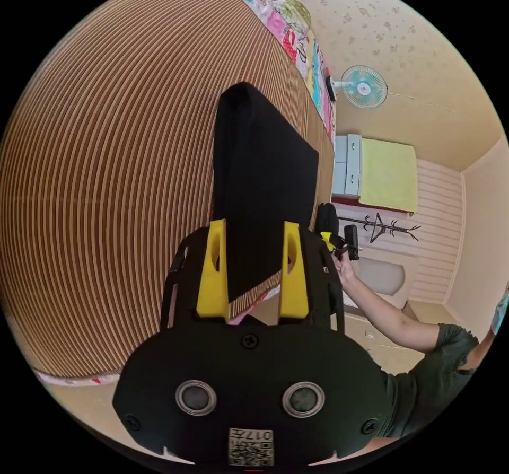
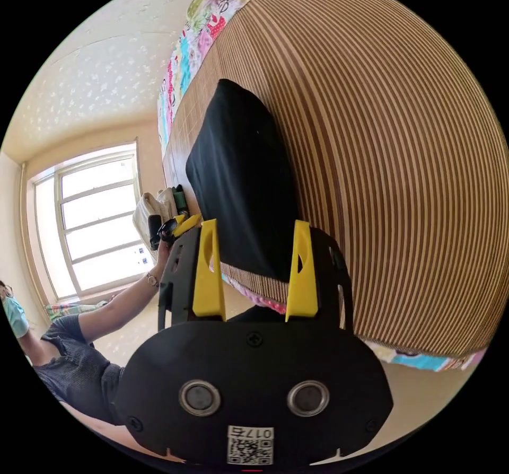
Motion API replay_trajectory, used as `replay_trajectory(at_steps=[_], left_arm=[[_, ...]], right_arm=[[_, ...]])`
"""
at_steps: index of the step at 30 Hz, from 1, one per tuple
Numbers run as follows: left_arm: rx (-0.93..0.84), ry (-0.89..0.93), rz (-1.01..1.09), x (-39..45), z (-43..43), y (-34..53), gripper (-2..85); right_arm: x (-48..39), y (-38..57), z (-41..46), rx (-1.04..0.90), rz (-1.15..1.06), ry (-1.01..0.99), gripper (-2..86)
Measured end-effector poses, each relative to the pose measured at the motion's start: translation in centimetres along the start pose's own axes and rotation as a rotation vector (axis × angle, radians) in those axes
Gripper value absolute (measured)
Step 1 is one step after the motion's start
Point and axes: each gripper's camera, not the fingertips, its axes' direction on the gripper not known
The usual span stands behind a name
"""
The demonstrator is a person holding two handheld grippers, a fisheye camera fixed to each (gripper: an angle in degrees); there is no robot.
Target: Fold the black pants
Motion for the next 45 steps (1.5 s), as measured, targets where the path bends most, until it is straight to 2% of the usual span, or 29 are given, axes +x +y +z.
replay_trajectory(at_steps=[3, 6, 8, 11, 13, 16, 20, 27, 30, 33, 35, 36, 38, 40, 42, 45], left_arm=[[0.047, -0.040, 0.050, -1.5, 1.1, -3.3, 17.7], [-0.076, -0.041, 0.076, -2.6, 5.1, -4.7, 18.7], [-0.001, -0.162, 0.093, -1.9, 5.5, -3.5, 17.8], [0.063, -0.210, 0.004, -2.1, 6.2, -1.0, 13.8], [0.004, -0.072, -0.112, -3.8, 6.2, 0.9, 9.3], [-0.045, 0.072, -0.154, -4.2, 5.8, 4.5, 6.9], [-0.159, 0.124, -0.128, -1.4, 7.3, 8.9, 6.6], [-0.320, 0.203, -0.005, 11.7, 16.4, 13.4, 6.5], [-0.358, 0.325, 0.092, 18.8, 22.2, 13.4, 6.5], [-0.375, 0.366, 0.187, 25.6, 28.8, 12.1, 6.9], [-0.359, 0.326, 0.253, 28.7, 32.9, 11.3, 7.6], [-0.358, 0.259, 0.245, 29.4, 35.6, 10.9, 8.2], [-0.390, 0.109, 0.166, 28.4, 39.5, 11.2, 8.5], [-0.529, -0.069, 0.102, 25.0, 42.3, 13.4, 7.9], [-0.578, -0.162, 0.098, 22.1, 41.3, 15.7, 7.7], [-0.579, -0.251, 0.149, 16.8, 35.6, 20.1, 6.0]], right_arm=[[0.5, -4.1, 2.2, -0.042, -0.040, -0.035, 22.8], [1.0, -5.1, 4.9, -0.075, -0.071, -0.024, 20.6], [1.0, -4.1, 5.6, -0.027, -0.121, 0.004, 17.4], [2.7, -2.1, 7.0, -0.060, -0.044, -0.155, 12.5], [3.4, 0.1, 7.5, -0.074, -0.017, -0.163, 10.7], [4.9, 5.0, 7.3, -0.065, 0.030, -0.282, 8.8], [6.3, 12.4, 4.9, -0.041, 0.055, -0.410, 7.3], [7.4, 21.4, -7.0, 0.138, 0.057, -0.376, 6.1], [7.1, 23.4, -15.5, 0.265, -0.002, -0.283, 6.2], [6.9, 22.8, -23.1, 0.336, -0.049, -0.091, 6.8], [7.6, 20.4, -26.4, 0.339, 0.049, 0.200, 8.3], [8.0, 19.7, -26.7, 0.343, 0.102, 0.286, 8.9], [9.4, 17.1, -26.0, 0.362, 0.297, 0.621, 10.3], [10.4, 16.1, -23.6, 0.345, 0.389, 0.816, 9.3], [11.4, 16.0, -20.5, 0.355, 0.474, 0.858, 6.2], [11.4, 18.3, -14.0, 0.428, 0.445, 0.728, 2.1]])
